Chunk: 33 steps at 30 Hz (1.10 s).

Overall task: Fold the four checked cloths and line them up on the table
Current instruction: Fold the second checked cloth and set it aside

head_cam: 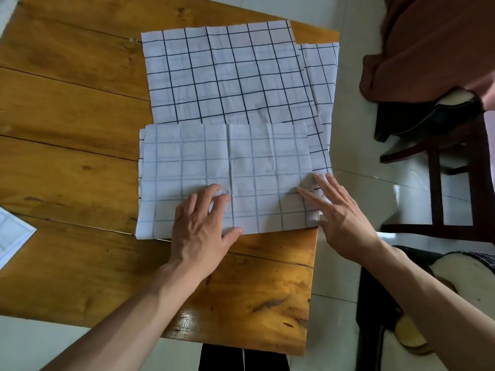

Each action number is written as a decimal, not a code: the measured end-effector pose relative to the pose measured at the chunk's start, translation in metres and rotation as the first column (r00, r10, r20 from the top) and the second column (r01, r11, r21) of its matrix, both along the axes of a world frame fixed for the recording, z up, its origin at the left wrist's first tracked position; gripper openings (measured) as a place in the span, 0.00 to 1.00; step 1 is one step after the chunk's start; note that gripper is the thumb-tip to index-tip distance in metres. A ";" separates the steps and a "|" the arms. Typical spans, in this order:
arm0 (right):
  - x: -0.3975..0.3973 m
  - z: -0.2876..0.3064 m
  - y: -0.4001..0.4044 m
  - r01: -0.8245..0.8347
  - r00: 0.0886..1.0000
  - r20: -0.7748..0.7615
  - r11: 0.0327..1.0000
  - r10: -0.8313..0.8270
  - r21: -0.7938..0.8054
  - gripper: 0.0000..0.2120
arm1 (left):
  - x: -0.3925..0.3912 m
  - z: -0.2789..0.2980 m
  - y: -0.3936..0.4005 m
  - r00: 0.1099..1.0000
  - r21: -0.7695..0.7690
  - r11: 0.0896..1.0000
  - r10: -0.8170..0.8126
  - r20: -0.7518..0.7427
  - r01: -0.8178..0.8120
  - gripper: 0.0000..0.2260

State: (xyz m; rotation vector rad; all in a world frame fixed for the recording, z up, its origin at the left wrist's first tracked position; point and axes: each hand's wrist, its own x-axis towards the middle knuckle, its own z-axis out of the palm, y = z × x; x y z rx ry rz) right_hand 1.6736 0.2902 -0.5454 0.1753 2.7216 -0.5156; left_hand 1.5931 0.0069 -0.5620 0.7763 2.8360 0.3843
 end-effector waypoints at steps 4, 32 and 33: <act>-0.006 0.012 -0.014 0.091 0.994 -0.059 0.995 -0.093 -0.047 0.44 | 0.001 0.000 0.000 1.000 0.007 1.000 0.003 -0.003 -0.003 0.29; -0.041 -0.017 -0.136 0.055 0.992 -0.102 0.986 -0.072 -0.159 0.34 | -0.003 -0.003 -0.054 1.000 -0.022 0.999 0.024 0.004 -0.024 0.25; -0.043 -0.016 -0.141 0.085 0.991 -0.091 0.985 -0.099 -0.150 0.34 | -0.003 -0.004 -0.057 1.000 -0.029 0.999 0.028 0.007 -0.027 0.25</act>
